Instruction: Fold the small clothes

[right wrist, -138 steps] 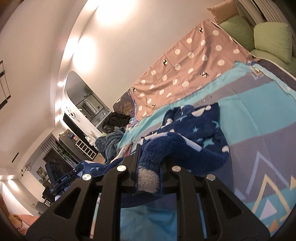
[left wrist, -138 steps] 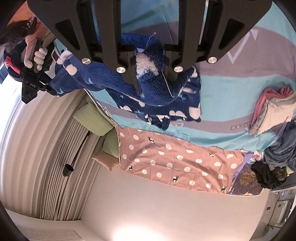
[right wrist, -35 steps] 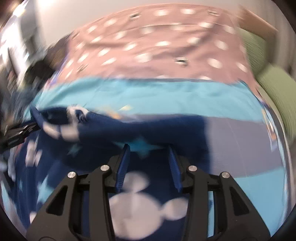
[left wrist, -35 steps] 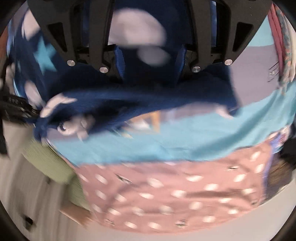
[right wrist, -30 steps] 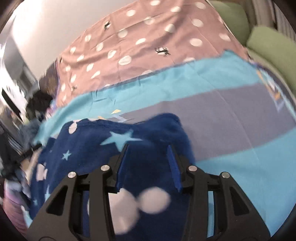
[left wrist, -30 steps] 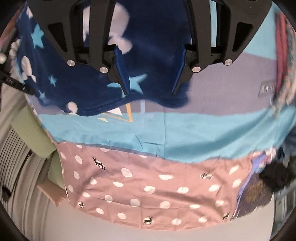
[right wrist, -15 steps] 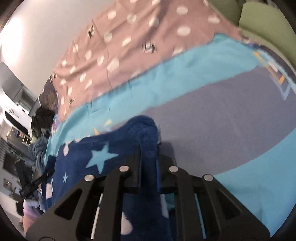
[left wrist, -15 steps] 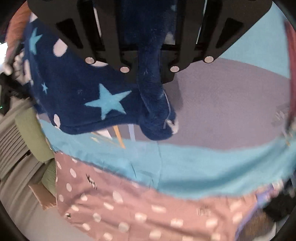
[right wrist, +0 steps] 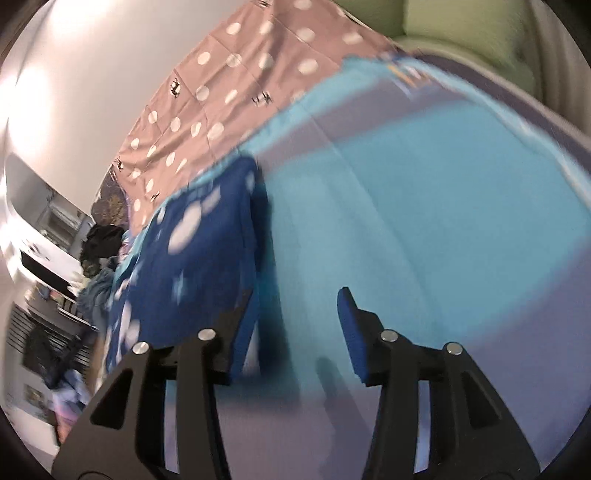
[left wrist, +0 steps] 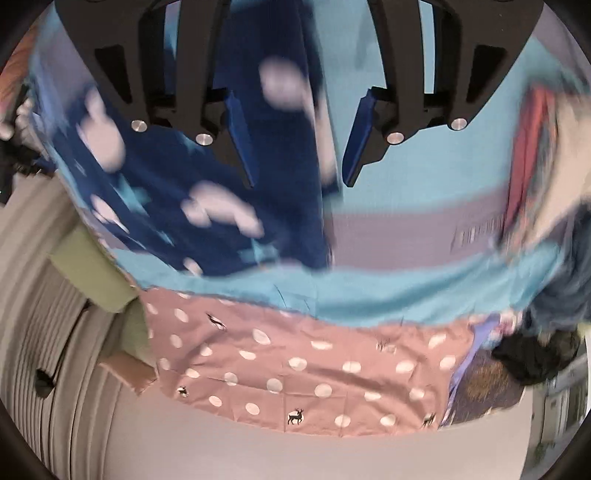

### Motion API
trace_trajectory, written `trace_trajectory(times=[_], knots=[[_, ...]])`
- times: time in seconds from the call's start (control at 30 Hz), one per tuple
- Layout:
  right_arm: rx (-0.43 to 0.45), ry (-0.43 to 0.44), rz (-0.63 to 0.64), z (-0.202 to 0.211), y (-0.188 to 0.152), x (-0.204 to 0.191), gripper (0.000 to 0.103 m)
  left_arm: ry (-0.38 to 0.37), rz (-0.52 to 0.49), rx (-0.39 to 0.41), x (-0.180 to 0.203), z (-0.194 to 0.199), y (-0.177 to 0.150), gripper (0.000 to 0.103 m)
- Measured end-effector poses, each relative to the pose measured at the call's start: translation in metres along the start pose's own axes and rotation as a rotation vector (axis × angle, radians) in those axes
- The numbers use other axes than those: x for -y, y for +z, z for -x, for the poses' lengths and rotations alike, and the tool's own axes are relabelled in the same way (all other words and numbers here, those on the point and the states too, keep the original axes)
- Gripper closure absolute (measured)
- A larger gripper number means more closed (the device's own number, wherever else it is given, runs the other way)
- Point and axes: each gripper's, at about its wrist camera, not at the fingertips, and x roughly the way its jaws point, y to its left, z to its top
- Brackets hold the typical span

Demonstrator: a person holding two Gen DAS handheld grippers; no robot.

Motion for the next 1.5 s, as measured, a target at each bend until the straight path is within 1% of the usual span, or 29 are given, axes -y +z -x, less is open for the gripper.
trace_trajectory(times=[0.07, 0.1, 0.13, 0.2, 0.23, 0.27, 0.3, 0.33, 0.47, 0.53, 0.57, 0.73, 0.8, 0.83, 0.87, 0.9, 0.93, 0.97, 1.0, 1.03, 1.1, 1.13, 1.17, 1.23, 1.3, 1.37, 1.43, 1.5], knots=[[0.0, 0.028, -0.041, 0.009, -0.026, 0.006, 0.056, -0.017, 0.07, -0.031, -0.01, 0.021, -0.041, 0.053], [-0.007, 0.052, -0.06, 0.011, -0.036, 0.007, 0.054, -0.032, 0.099, -0.046, -0.012, 0.026, -0.055, 0.053], [-0.021, 0.095, -0.083, 0.009, -0.046, 0.007, 0.051, -0.054, 0.14, -0.065, -0.015, 0.03, -0.071, 0.053], [-0.052, 0.141, -0.112, -0.001, -0.053, 0.001, 0.047, -0.116, 0.213, -0.105, -0.017, 0.034, -0.101, 0.052], [-0.06, 0.147, -0.126, -0.005, -0.054, -0.002, 0.04, -0.135, 0.236, -0.12, -0.017, 0.033, -0.111, 0.051], [-0.049, 0.152, -0.143, -0.008, -0.055, -0.007, 0.034, -0.139, 0.257, -0.134, -0.018, 0.03, -0.116, 0.047], [-0.025, 0.165, -0.159, -0.01, -0.054, -0.012, 0.024, -0.14, 0.296, -0.156, -0.019, 0.025, -0.122, 0.046], [-0.014, 0.17, -0.178, -0.013, -0.052, -0.016, 0.022, -0.152, 0.315, -0.158, -0.02, 0.024, -0.126, 0.046], [-0.038, 0.209, -0.239, -0.034, -0.041, -0.028, 0.022, -0.232, 0.438, -0.091, -0.029, 0.009, -0.124, 0.044], [-0.03, 0.191, -0.239, -0.042, -0.038, -0.035, 0.022, -0.265, 0.488, -0.089, -0.031, -0.003, -0.119, 0.044], [-0.021, 0.183, -0.242, -0.044, -0.037, -0.036, 0.022, -0.267, 0.513, -0.09, -0.033, -0.013, -0.116, 0.044], [0.037, 0.148, -0.241, -0.054, -0.034, -0.04, 0.022, -0.288, 0.555, -0.058, -0.035, -0.034, -0.099, 0.044], [0.053, 0.124, -0.219, -0.058, -0.032, -0.044, 0.022, -0.293, 0.555, -0.055, -0.035, -0.04, -0.094, 0.046], [0.06, 0.113, -0.21, -0.06, -0.031, -0.046, 0.023, -0.298, 0.55, -0.056, -0.035, -0.043, -0.092, 0.049], [0.063, 0.104, -0.202, -0.062, -0.03, -0.047, 0.023, -0.302, 0.544, -0.056, -0.035, -0.045, -0.092, 0.057], [0.066, 0.089, -0.185, -0.064, -0.029, -0.05, 0.028, -0.31, 0.543, -0.058, -0.035, -0.047, -0.091, 0.06], [0.063, 0.071, -0.165, -0.066, -0.028, -0.052, 0.039, -0.33, 0.545, -0.055, -0.036, -0.049, -0.091, 0.066], [0.061, 0.059, -0.154, -0.069, -0.027, -0.053, 0.051, -0.338, 0.544, -0.052, -0.037, -0.05, -0.092, 0.07], [0.049, 0.085, -0.16, -0.072, -0.026, -0.052, 0.067, -0.348, 0.541, -0.045, -0.036, -0.049, -0.093, 0.071], [0.031, 0.143, -0.202, -0.073, -0.026, -0.045, 0.072, -0.355, 0.542, -0.038, -0.035, -0.047, -0.094, 0.073], [0.044, 0.194, -0.239, -0.066, -0.023, -0.039, 0.076, -0.368, 0.541, -0.01, -0.034, -0.039, -0.091, 0.076], [0.059, 0.204, -0.226, -0.056, -0.021, -0.04, 0.077, -0.384, 0.53, 0.014, -0.034, -0.03, -0.088, 0.077], [0.064, 0.205, -0.214, -0.049, -0.02, -0.044, 0.078, -0.404, 0.502, 0.042, -0.029, -0.018, -0.082, 0.077], [0.074, 0.209, -0.17, -0.026, -0.022, -0.053, 0.078, -0.418, 0.453, 0.064, -0.022, -0.001, -0.074, 0.077], [0.08, 0.22, -0.132, -0.003, -0.029, -0.062, 0.078, -0.428, 0.384, 0.077, -0.013, 0.026, -0.07, 0.077], [0.065, 0.225, -0.088, 0.024, -0.046, -0.068, 0.078, -0.435, 0.357, 0.067, -0.013, 0.05, -0.078, 0.077], [0.026, 0.212, -0.067, 0.045, -0.072, -0.068, 0.078, -0.433, 0.356, 0.038, -0.018, 0.068, -0.093, 0.077], [-0.037, 0.181, -0.071, 0.062, -0.109, -0.062, 0.077, -0.412, 0.375, -0.014, -0.026, 0.092, -0.127, 0.077]])
